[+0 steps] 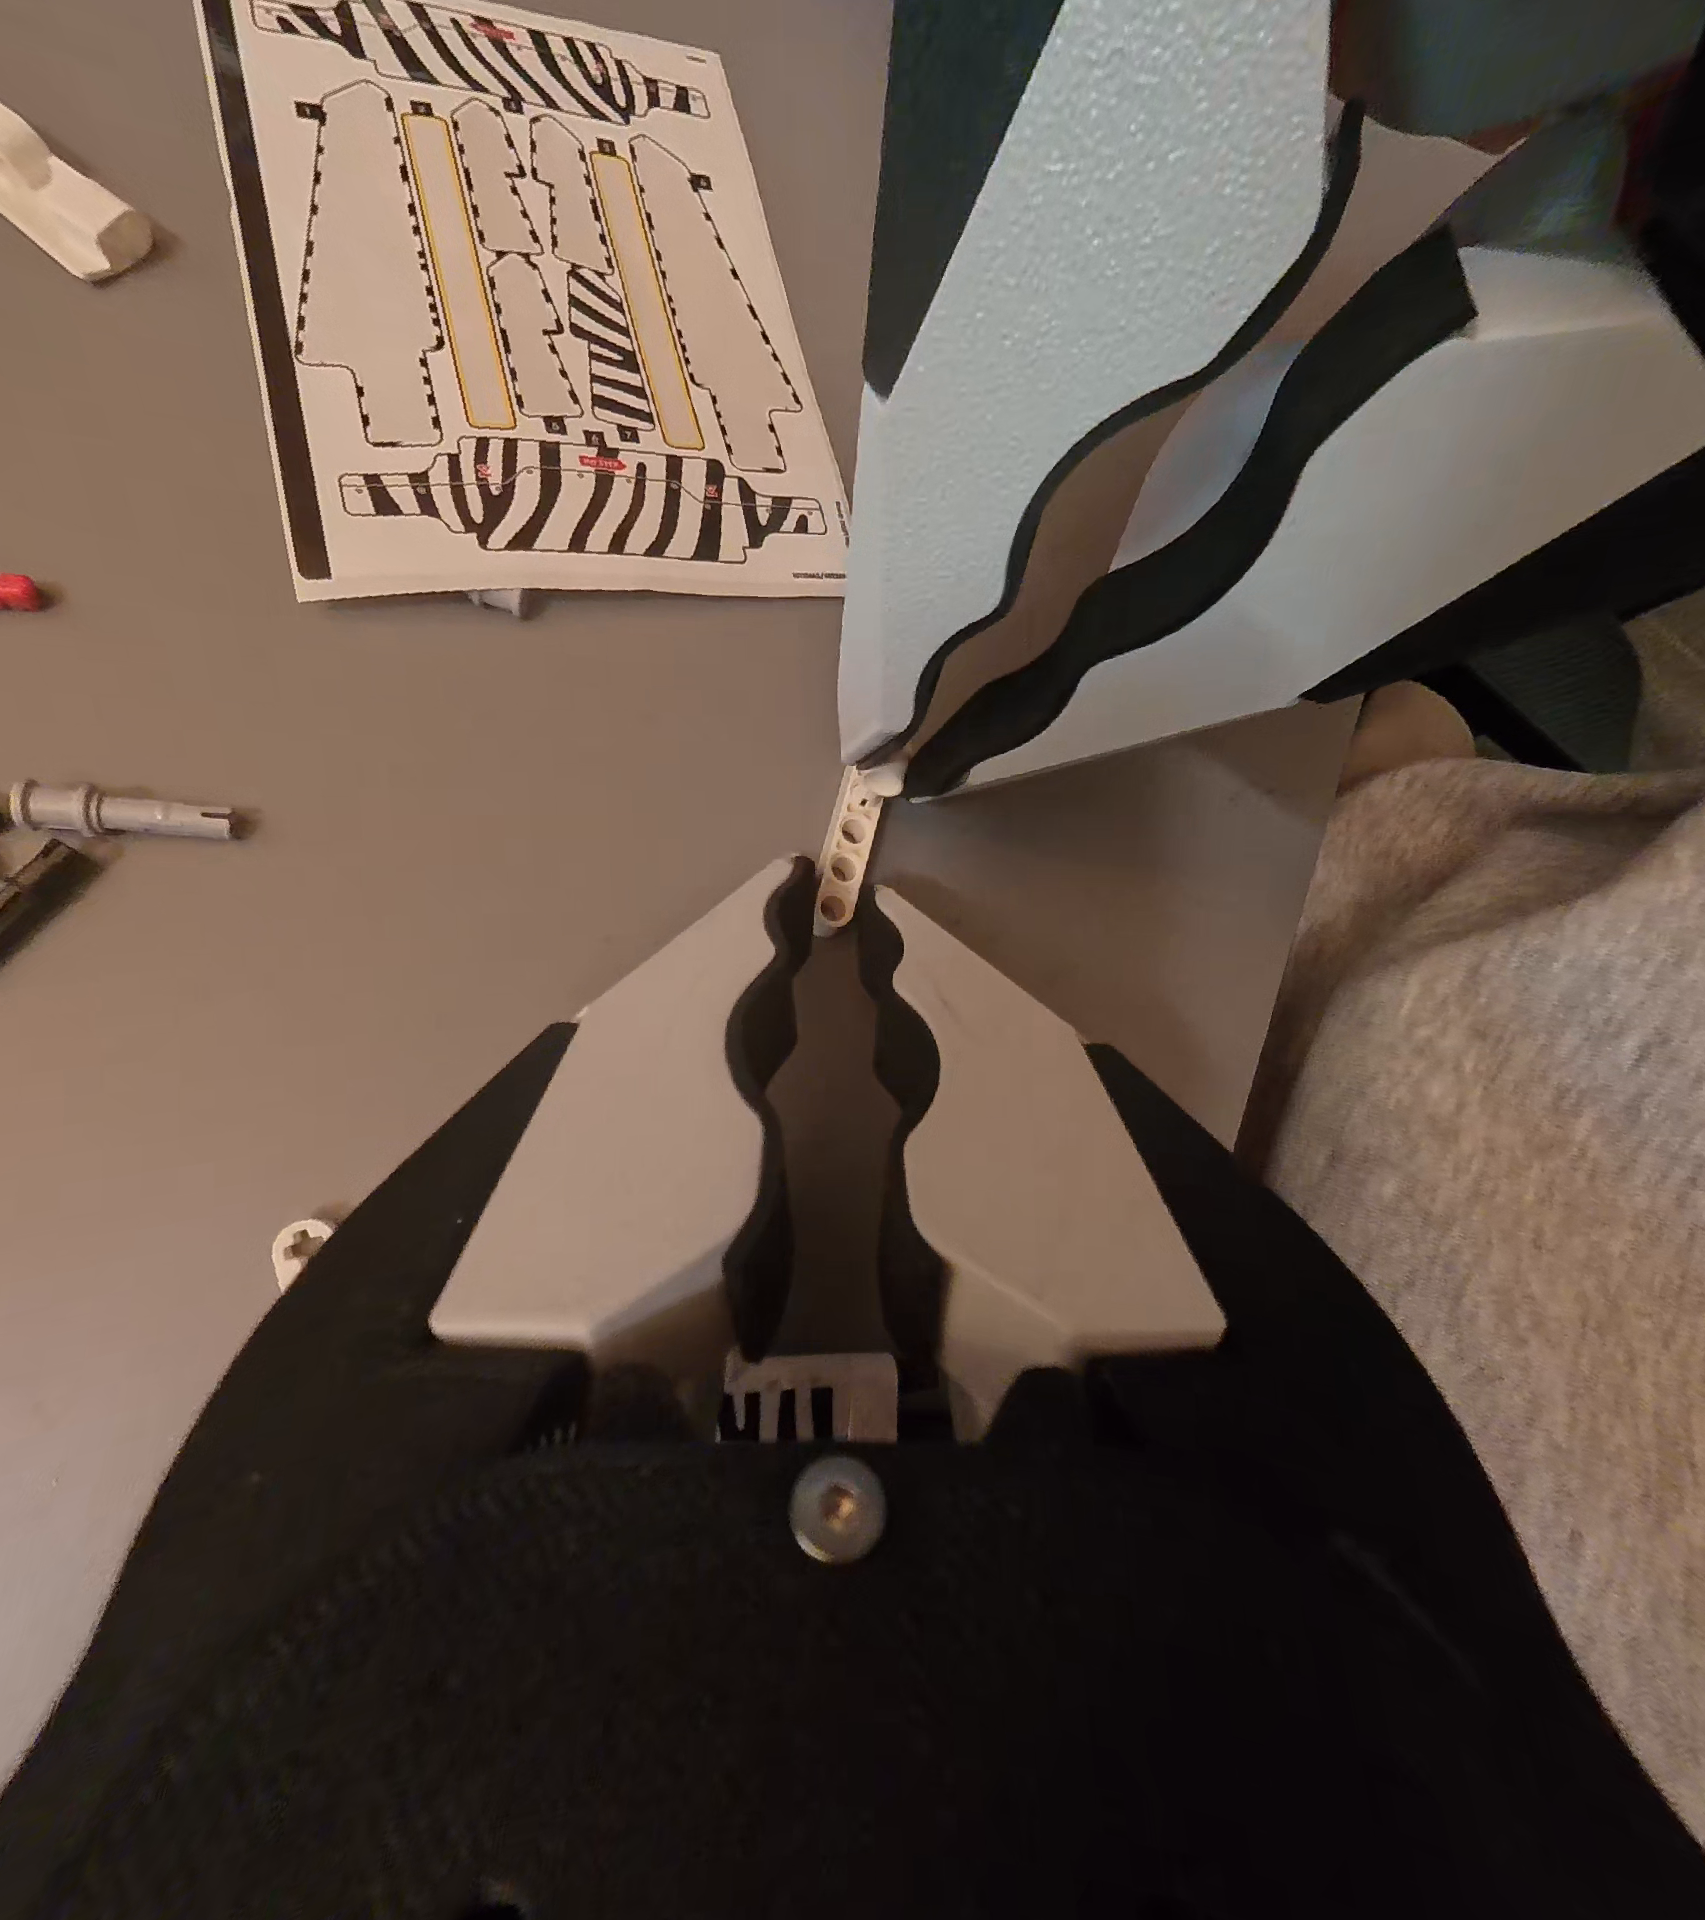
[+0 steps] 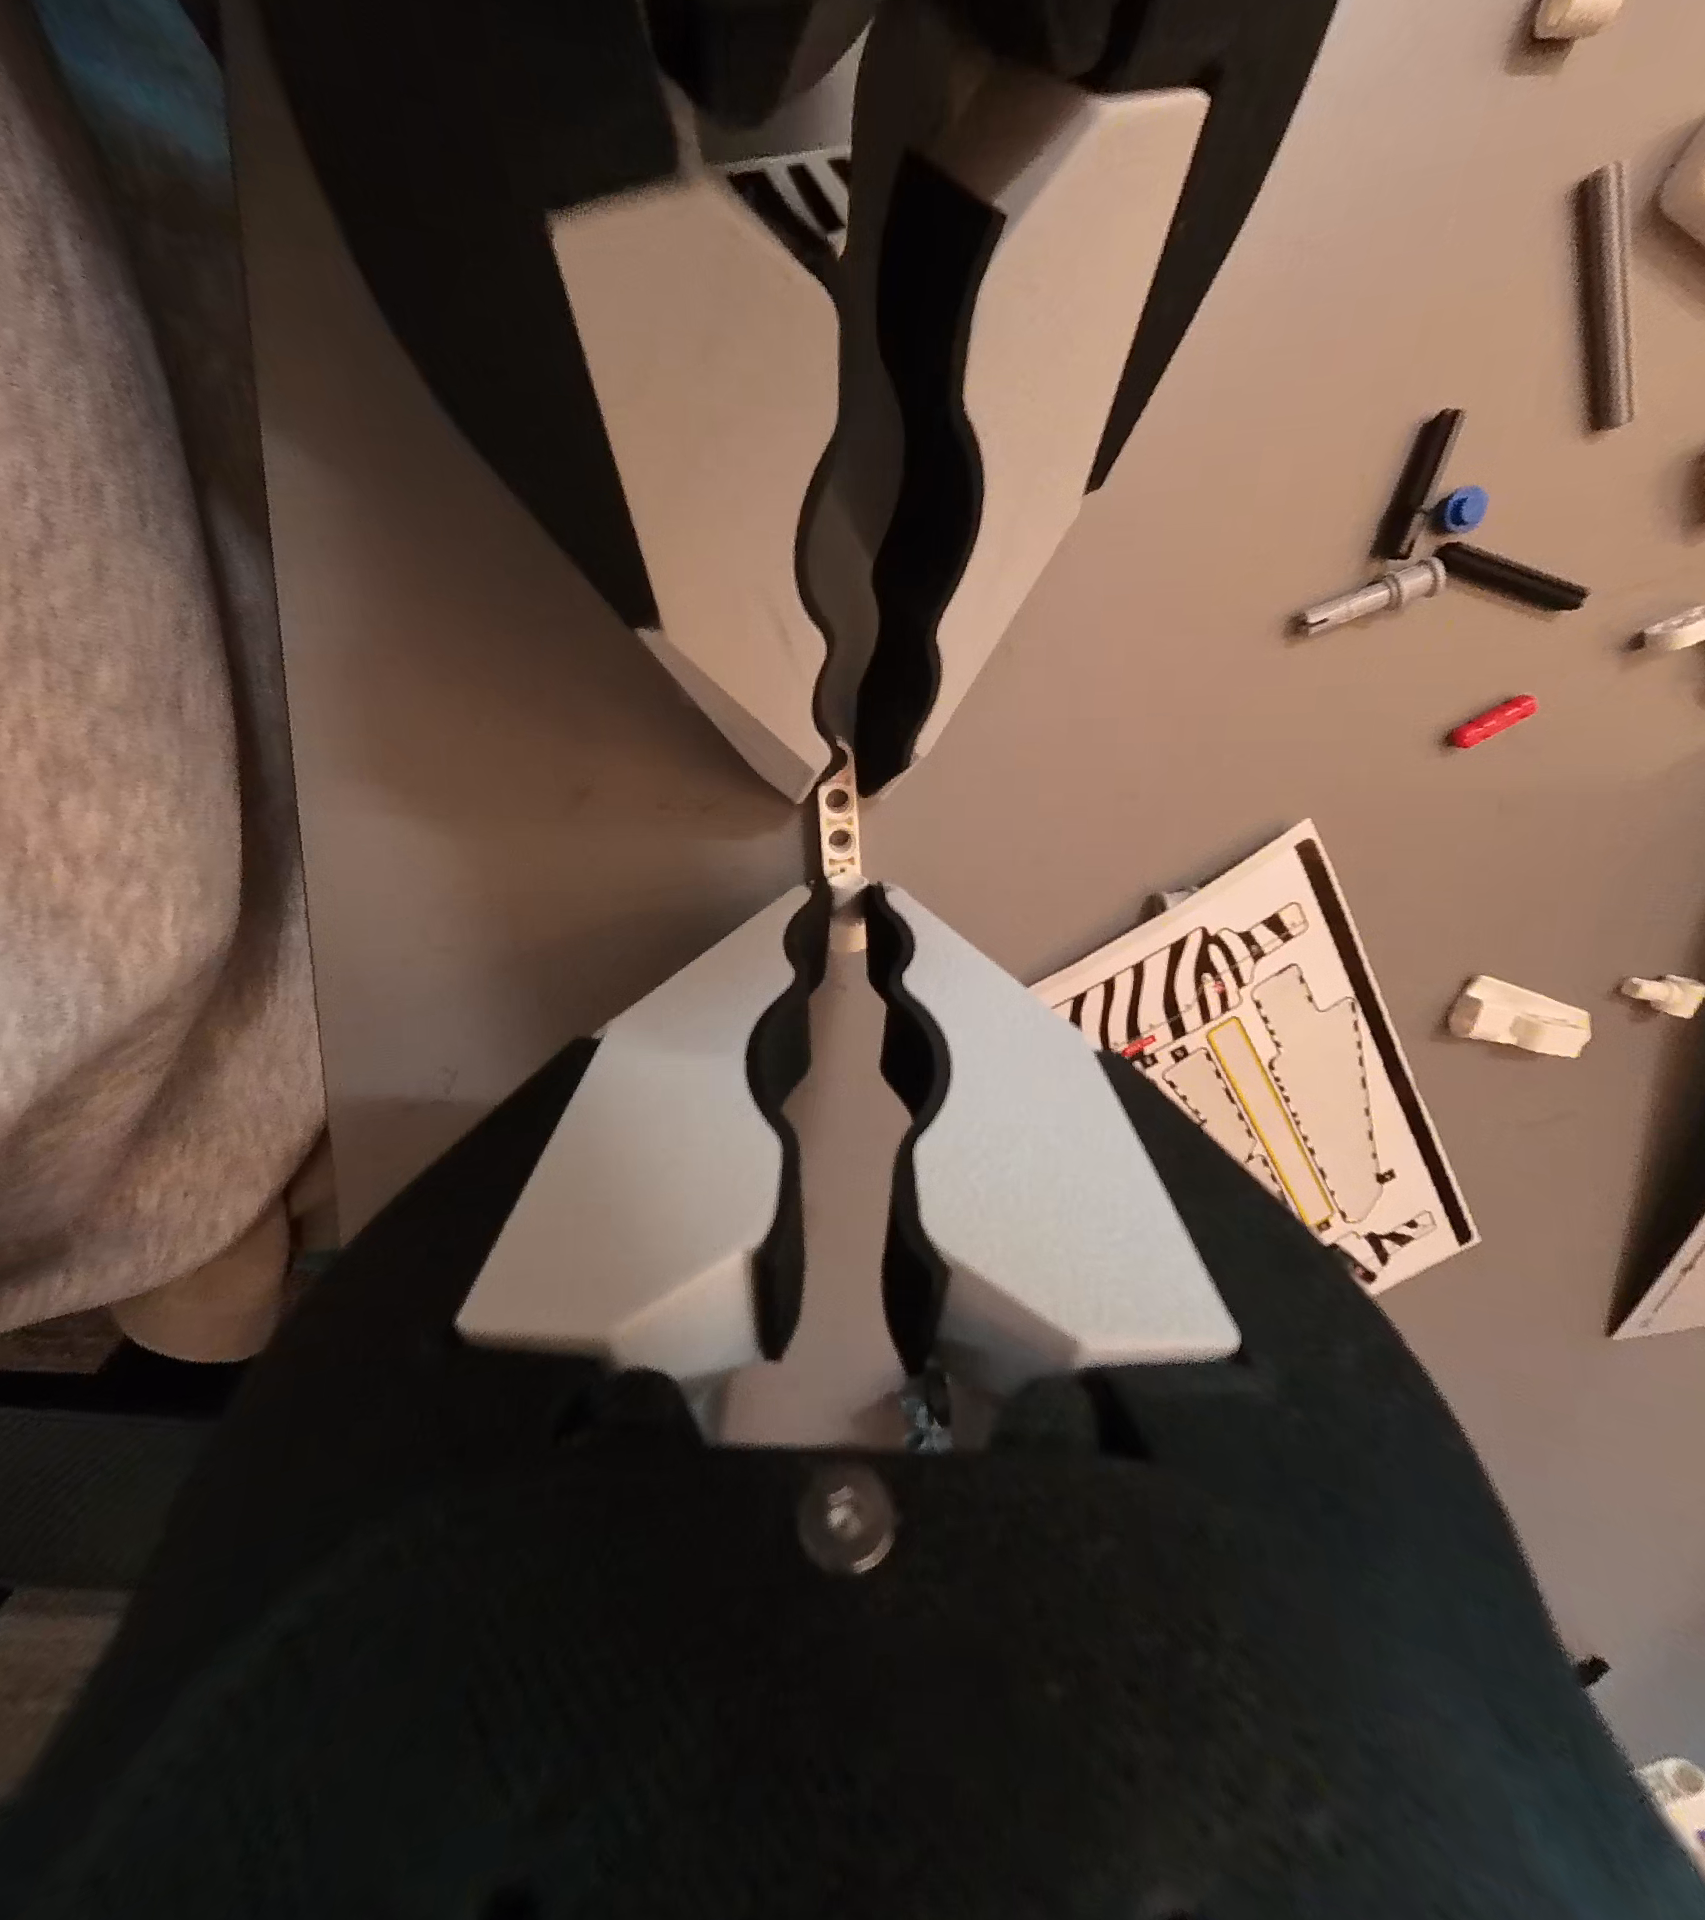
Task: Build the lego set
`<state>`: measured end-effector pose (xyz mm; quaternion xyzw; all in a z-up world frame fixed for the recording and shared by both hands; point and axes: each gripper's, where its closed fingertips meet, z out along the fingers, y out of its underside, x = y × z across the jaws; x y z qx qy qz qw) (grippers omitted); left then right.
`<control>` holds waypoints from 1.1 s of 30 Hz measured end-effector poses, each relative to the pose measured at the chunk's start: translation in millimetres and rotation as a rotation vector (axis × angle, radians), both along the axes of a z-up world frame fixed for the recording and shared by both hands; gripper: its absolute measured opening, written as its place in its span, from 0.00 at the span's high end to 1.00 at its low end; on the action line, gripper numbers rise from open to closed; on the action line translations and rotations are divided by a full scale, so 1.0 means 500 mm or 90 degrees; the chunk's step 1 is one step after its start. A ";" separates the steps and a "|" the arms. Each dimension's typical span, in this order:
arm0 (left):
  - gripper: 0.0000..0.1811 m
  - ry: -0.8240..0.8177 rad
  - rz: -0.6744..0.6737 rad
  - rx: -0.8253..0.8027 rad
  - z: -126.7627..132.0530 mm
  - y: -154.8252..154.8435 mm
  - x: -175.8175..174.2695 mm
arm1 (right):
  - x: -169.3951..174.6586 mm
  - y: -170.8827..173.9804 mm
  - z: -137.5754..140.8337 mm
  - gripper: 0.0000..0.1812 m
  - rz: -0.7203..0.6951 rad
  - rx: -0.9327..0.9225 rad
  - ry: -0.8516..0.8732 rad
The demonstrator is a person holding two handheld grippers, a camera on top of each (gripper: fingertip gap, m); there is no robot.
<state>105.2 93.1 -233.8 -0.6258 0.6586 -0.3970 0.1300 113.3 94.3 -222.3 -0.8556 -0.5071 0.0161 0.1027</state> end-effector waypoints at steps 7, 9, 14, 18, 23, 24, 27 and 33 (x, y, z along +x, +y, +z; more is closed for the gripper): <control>0.96 0.002 -0.002 -0.011 0.000 0.000 0.000 | 0.000 0.000 -0.001 0.97 0.032 -0.011 0.005; 0.96 0.002 -0.002 -0.010 0.000 0.000 0.000 | 0.001 0.001 -0.002 0.97 0.040 -0.015 0.009; 0.97 0.004 -0.002 -0.021 0.000 0.000 0.000 | 0.002 0.002 -0.003 0.97 0.057 -0.023 0.003; 0.97 0.005 -0.001 -0.026 0.000 0.000 0.000 | 0.002 0.003 -0.003 0.97 0.066 0.001 -0.006; 0.96 0.005 -0.001 -0.031 0.000 0.000 0.000 | 0.001 0.002 -0.003 0.97 0.070 0.066 -0.040; 0.96 0.006 -0.001 -0.033 0.000 0.000 0.000 | 0.001 0.002 -0.003 0.97 0.069 0.074 -0.045; 0.96 0.006 -0.001 -0.032 -0.001 0.000 0.000 | 0.001 0.002 -0.002 0.97 0.070 0.092 -0.061; 0.97 0.006 0.001 -0.034 -0.001 0.000 0.000 | 0.001 0.003 -0.003 0.97 0.040 0.100 -0.077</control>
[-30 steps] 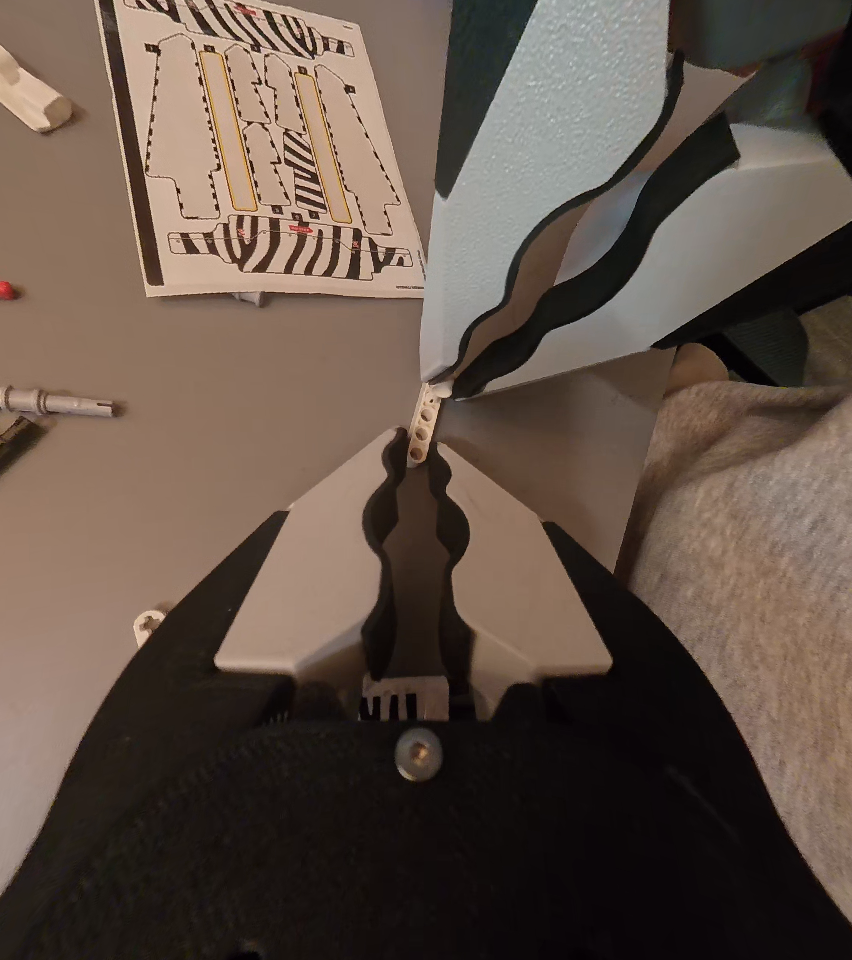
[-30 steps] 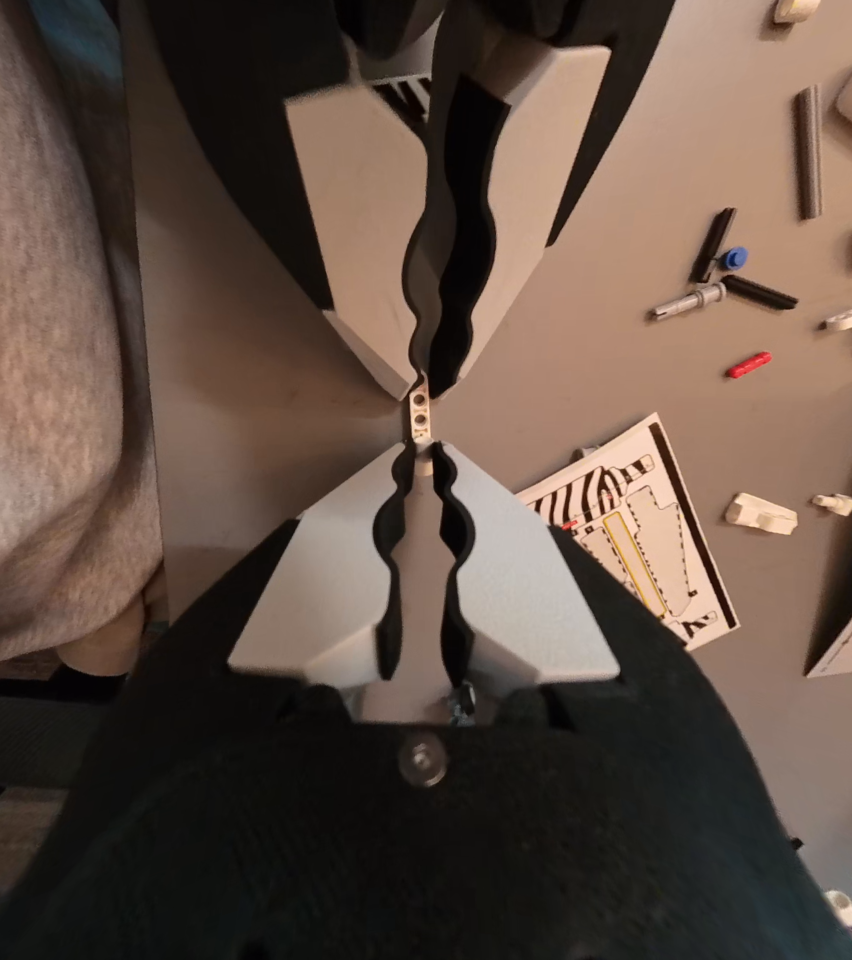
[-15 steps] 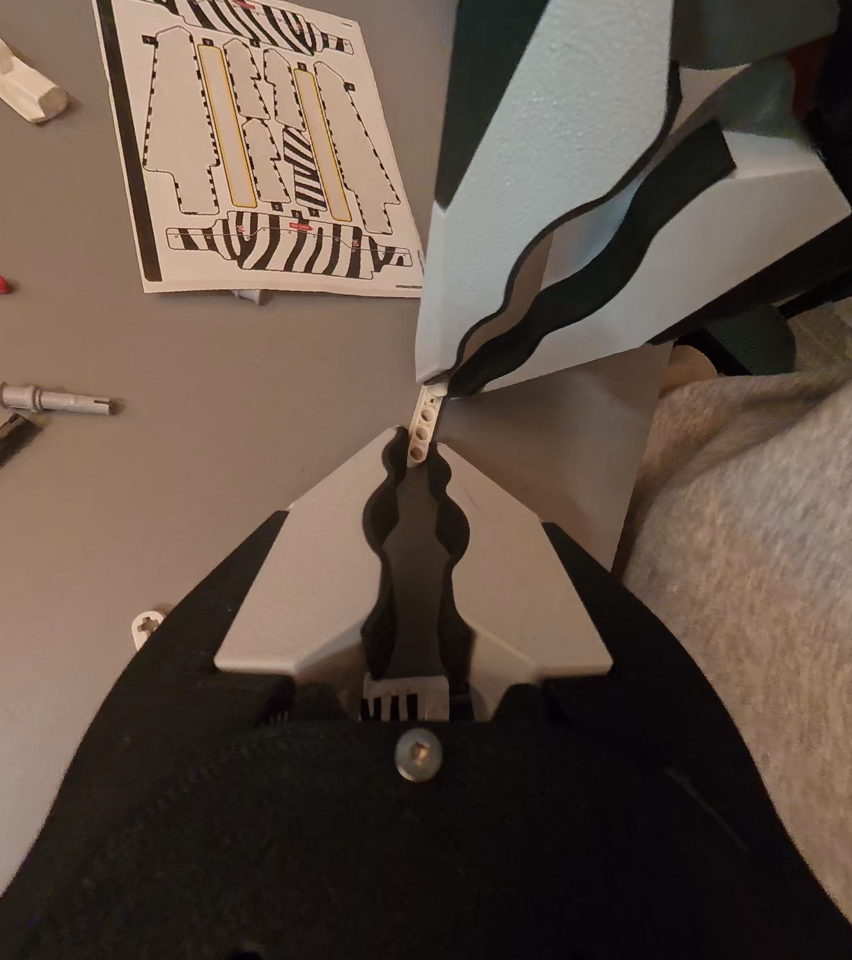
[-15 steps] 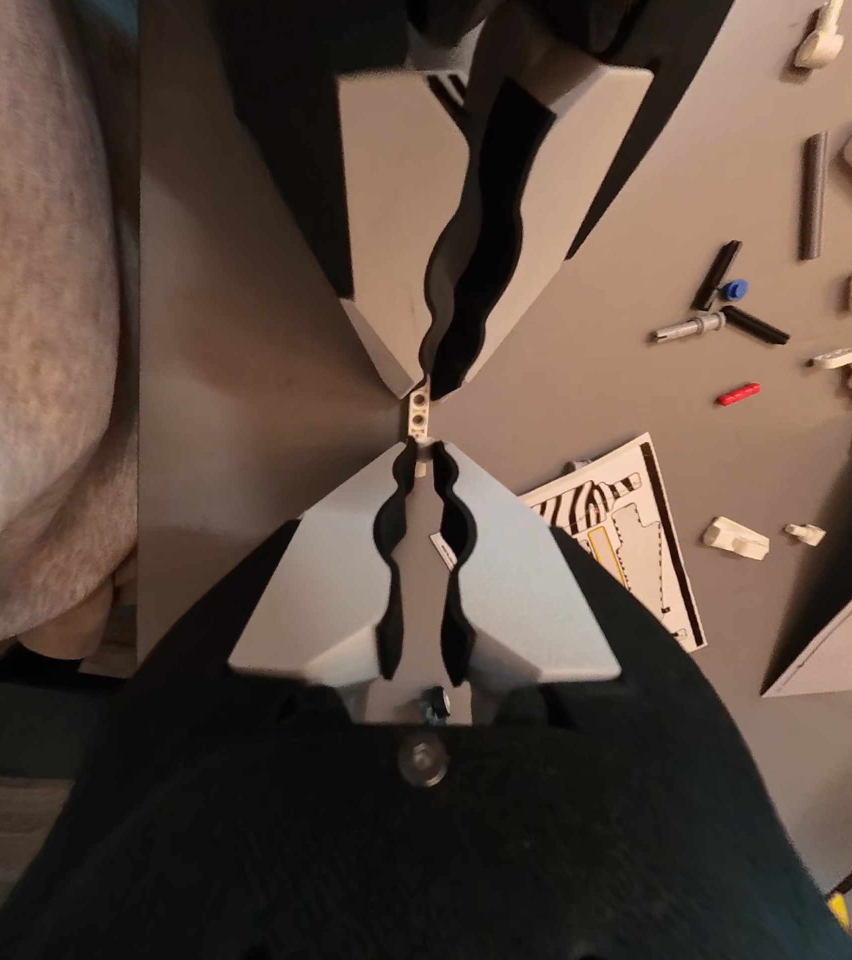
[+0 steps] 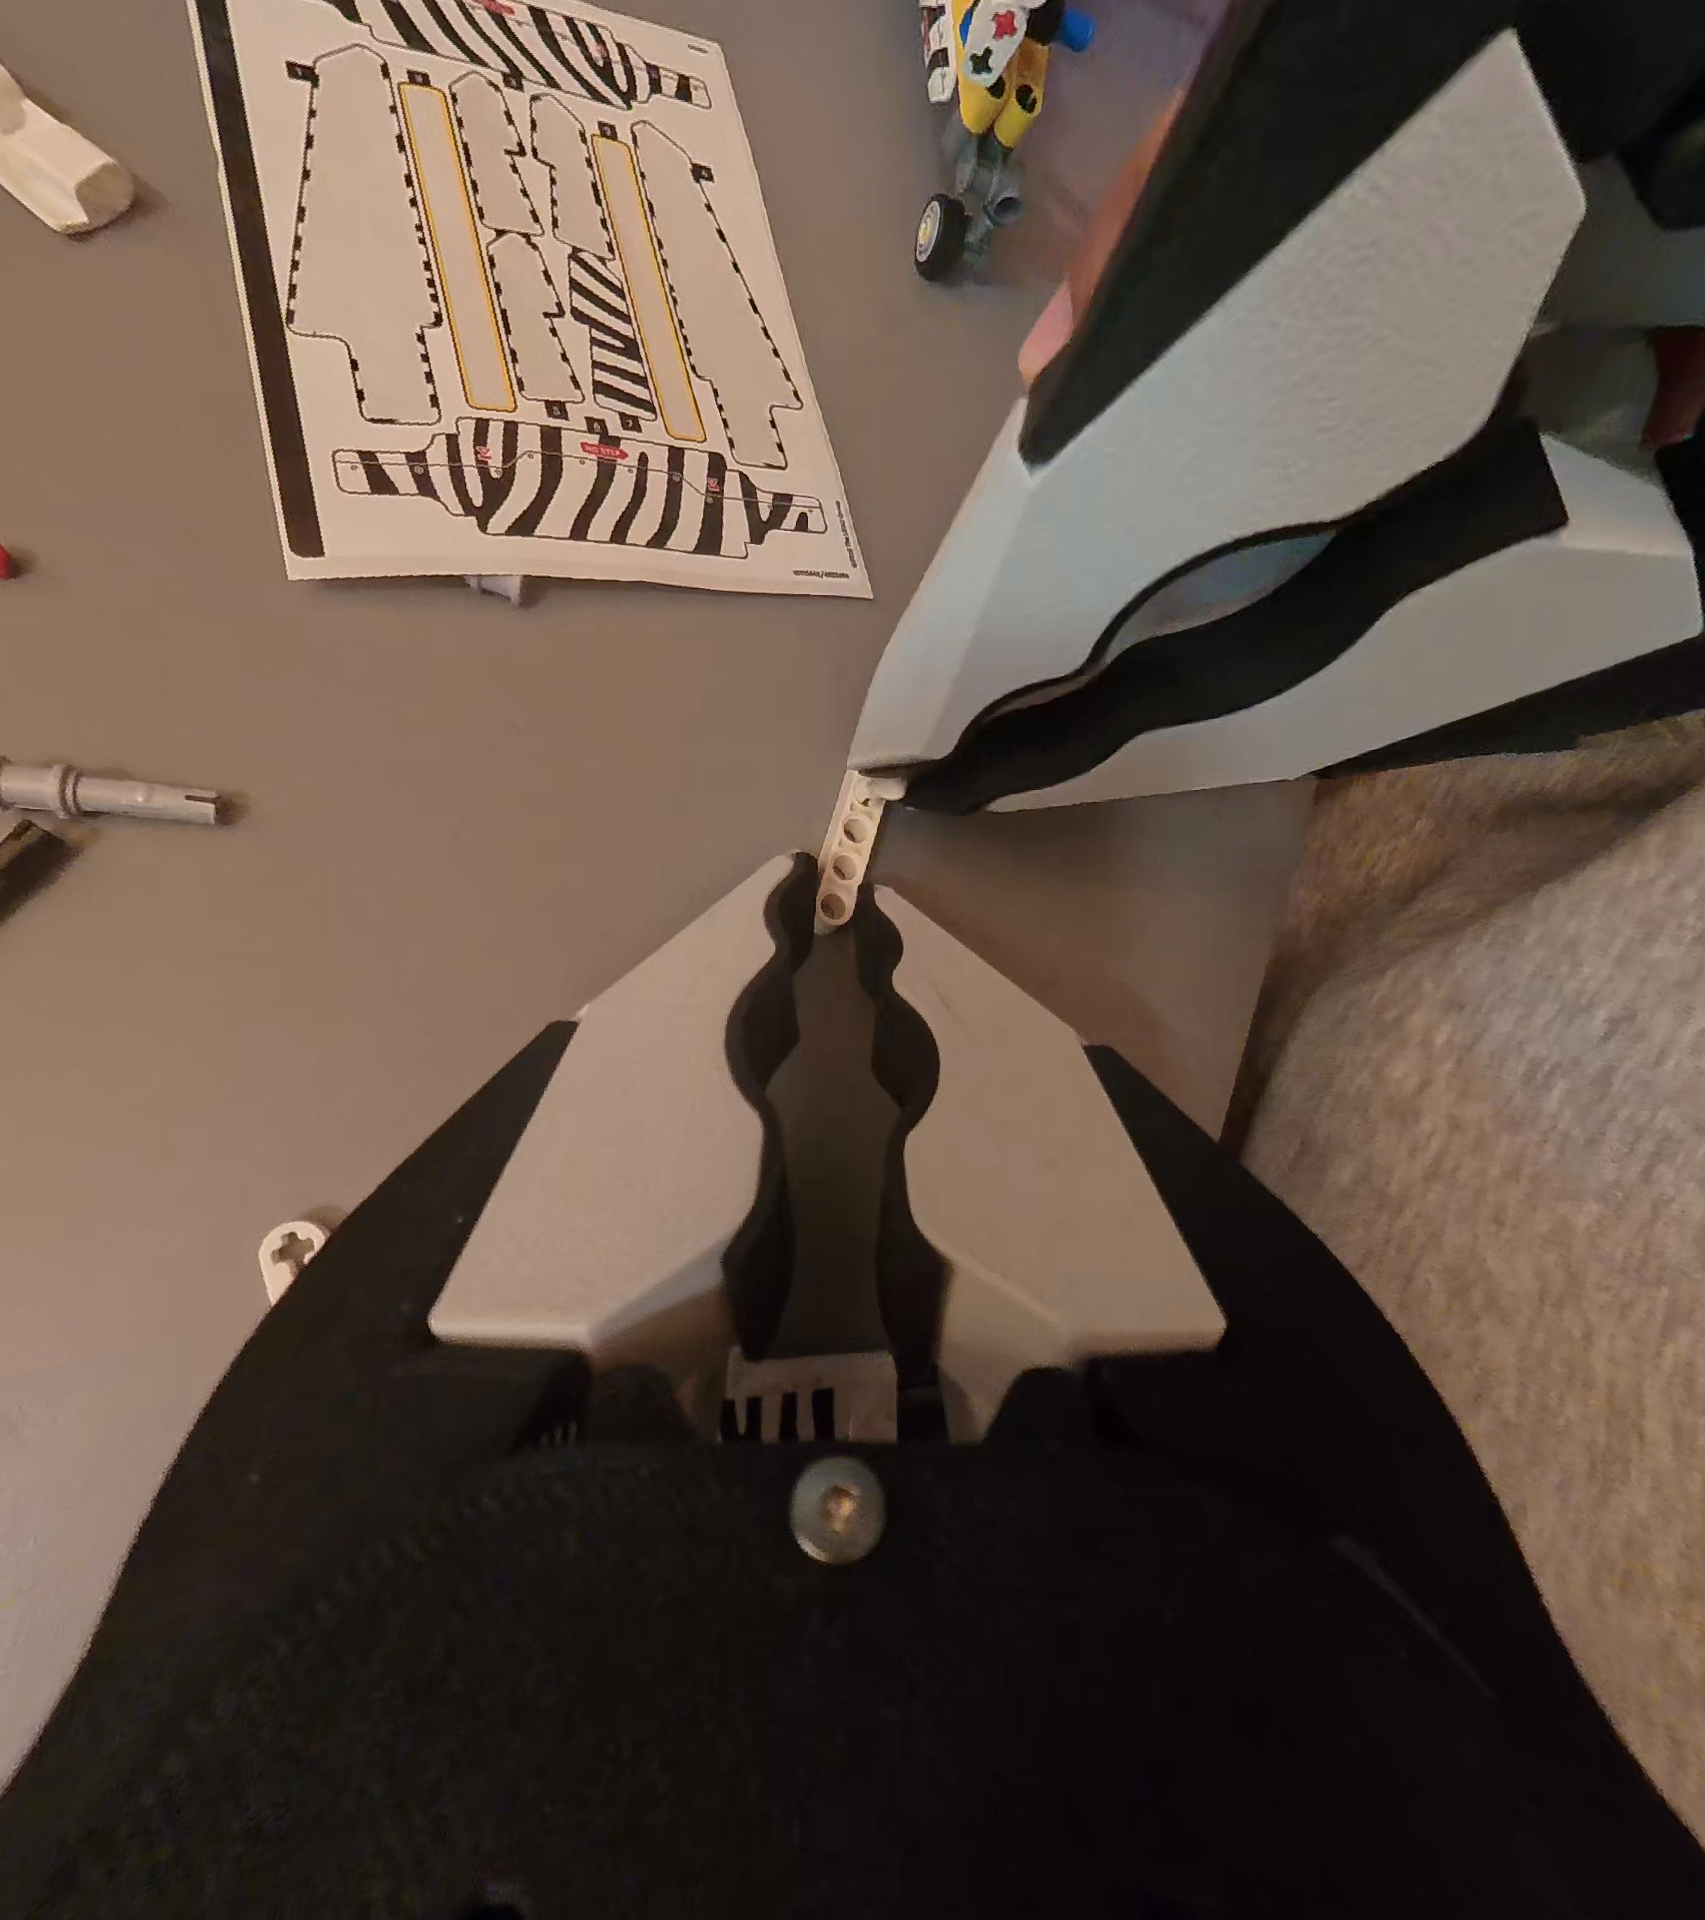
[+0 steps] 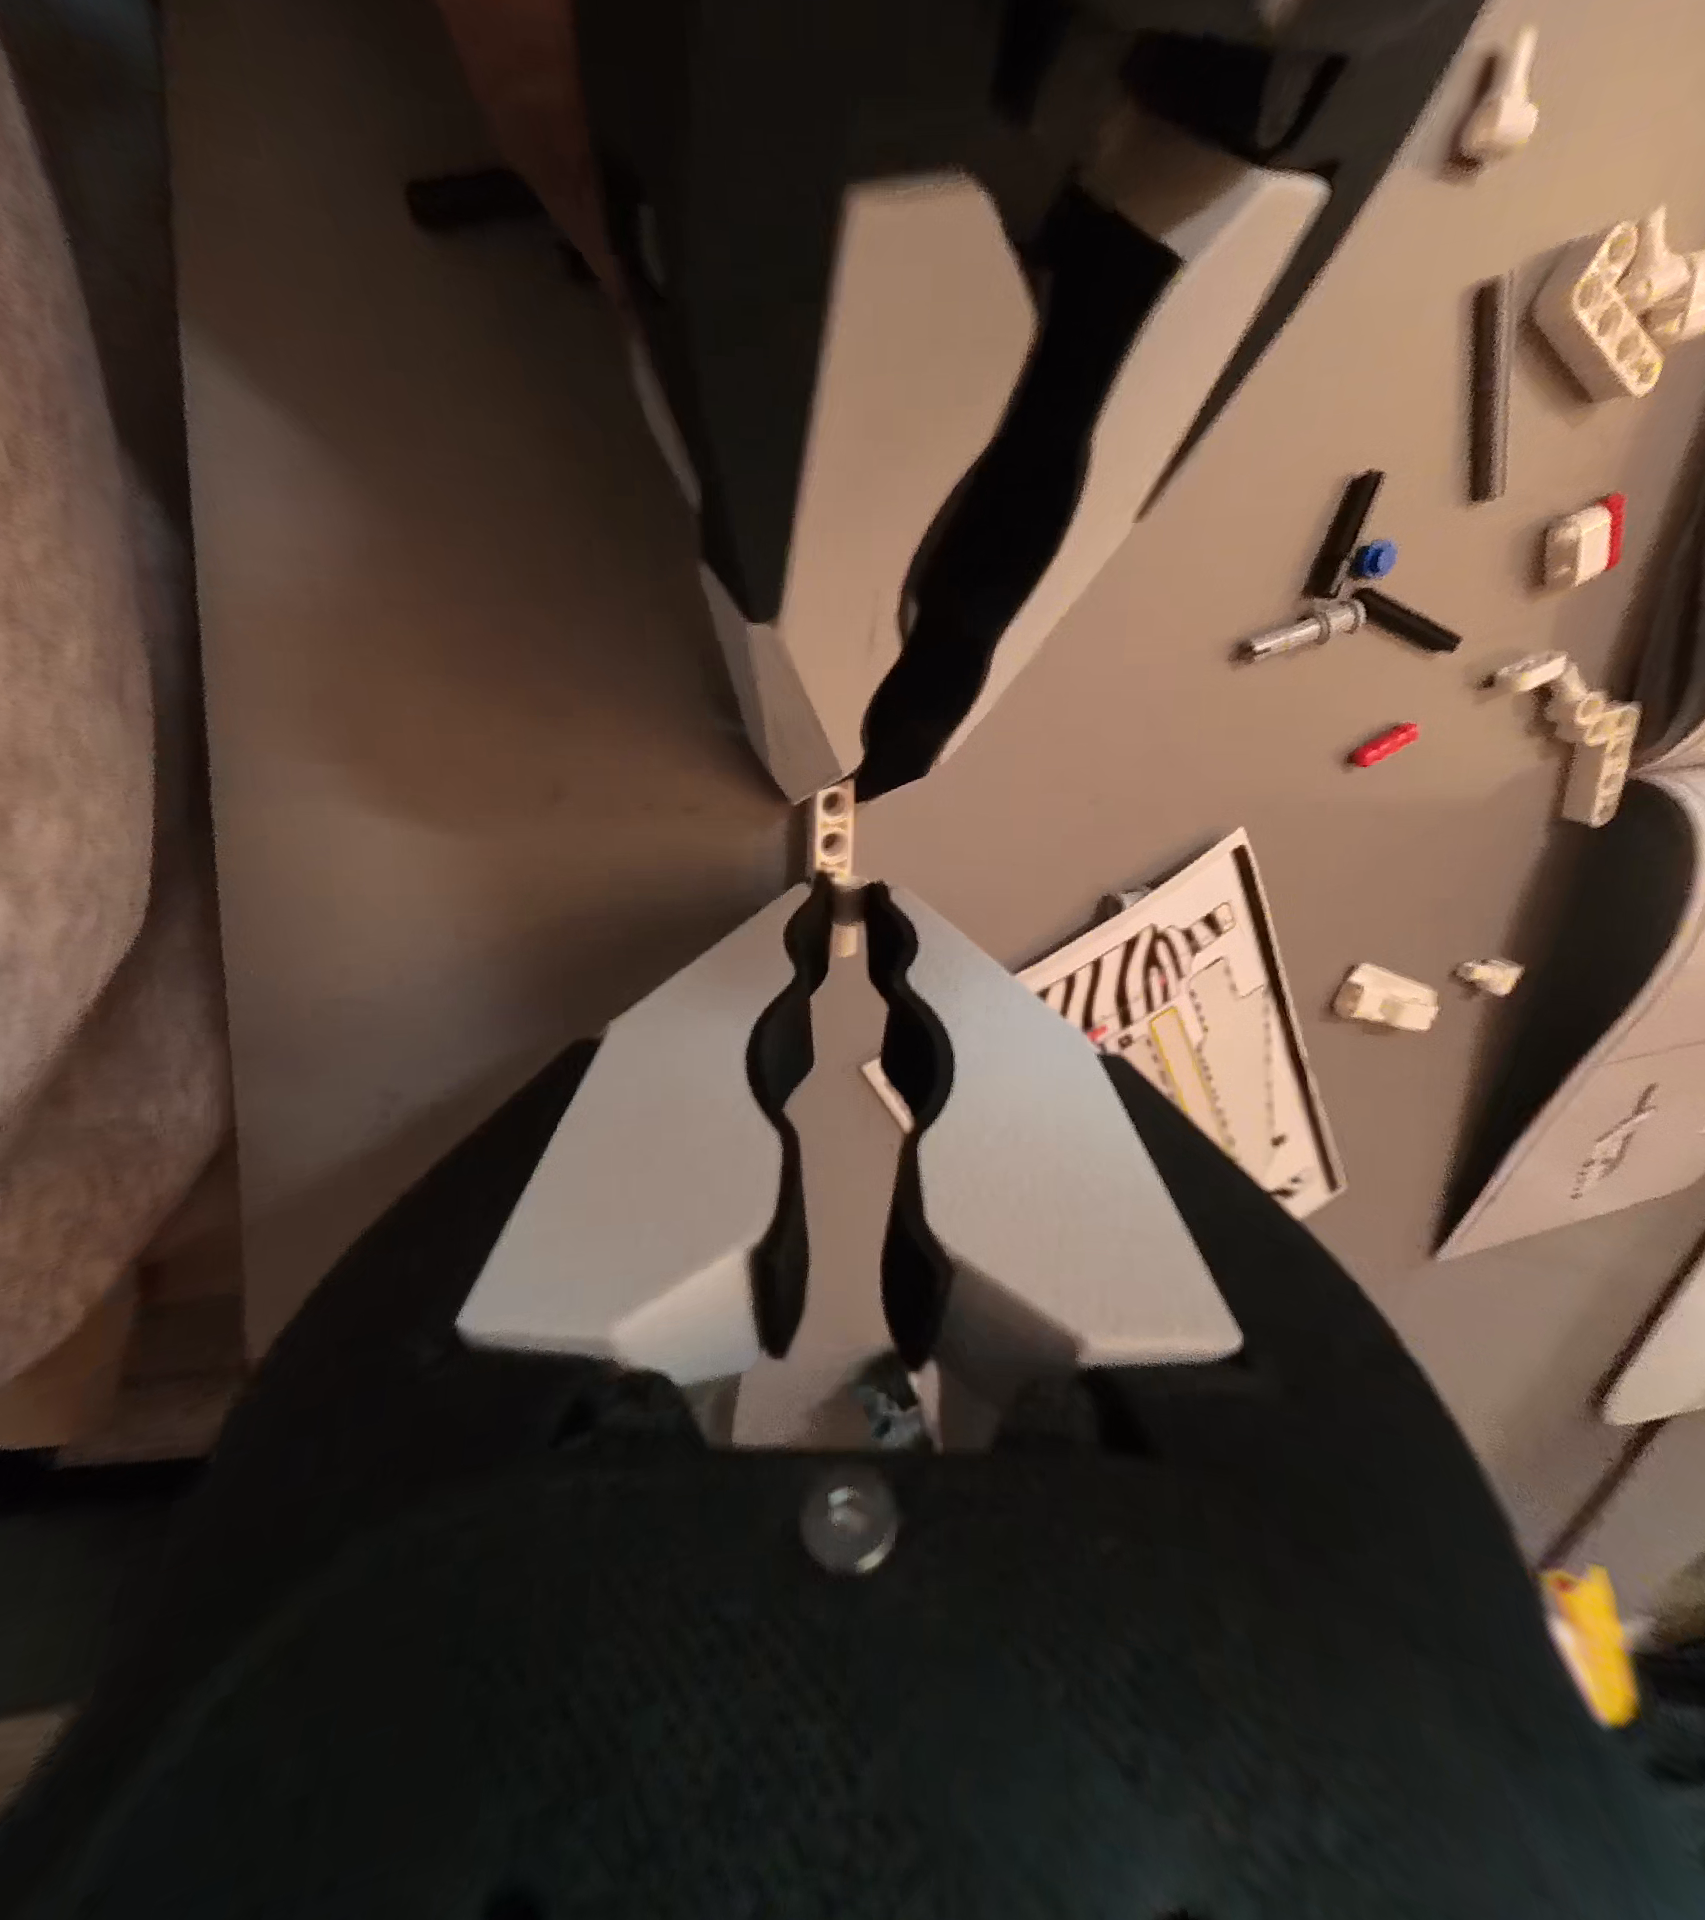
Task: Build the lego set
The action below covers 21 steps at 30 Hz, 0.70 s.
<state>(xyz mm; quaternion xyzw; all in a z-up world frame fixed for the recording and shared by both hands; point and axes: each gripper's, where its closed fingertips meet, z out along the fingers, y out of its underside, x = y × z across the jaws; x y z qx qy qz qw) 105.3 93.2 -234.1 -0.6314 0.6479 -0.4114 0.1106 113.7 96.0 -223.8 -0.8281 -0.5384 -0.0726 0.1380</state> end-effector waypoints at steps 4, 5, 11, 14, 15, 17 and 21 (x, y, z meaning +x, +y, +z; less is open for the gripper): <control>0.97 0.000 0.002 -0.001 0.000 0.000 0.000 | 0.002 0.002 -0.001 0.97 -0.082 -0.021 0.049; 0.97 0.000 0.003 -0.001 0.000 0.000 0.000 | 0.002 0.002 -0.002 0.97 -0.091 -0.020 0.048; 0.96 0.001 0.003 -0.003 0.000 -0.001 0.001 | 0.001 -0.005 -0.014 0.97 -0.055 -0.019 0.031; 0.96 0.001 0.003 -0.006 0.000 -0.001 0.001 | 0.000 -0.006 -0.014 0.97 -0.052 -0.027 0.051; 0.96 0.001 0.003 -0.007 0.000 -0.001 0.001 | 0.000 -0.006 -0.014 0.97 -0.044 -0.027 0.048; 0.96 0.001 0.003 -0.006 0.000 -0.001 0.001 | -0.001 -0.007 -0.014 0.97 -0.035 -0.028 0.042; 0.96 0.001 0.003 -0.005 0.000 -0.001 0.001 | -0.002 -0.006 -0.013 0.97 -0.046 -0.038 0.059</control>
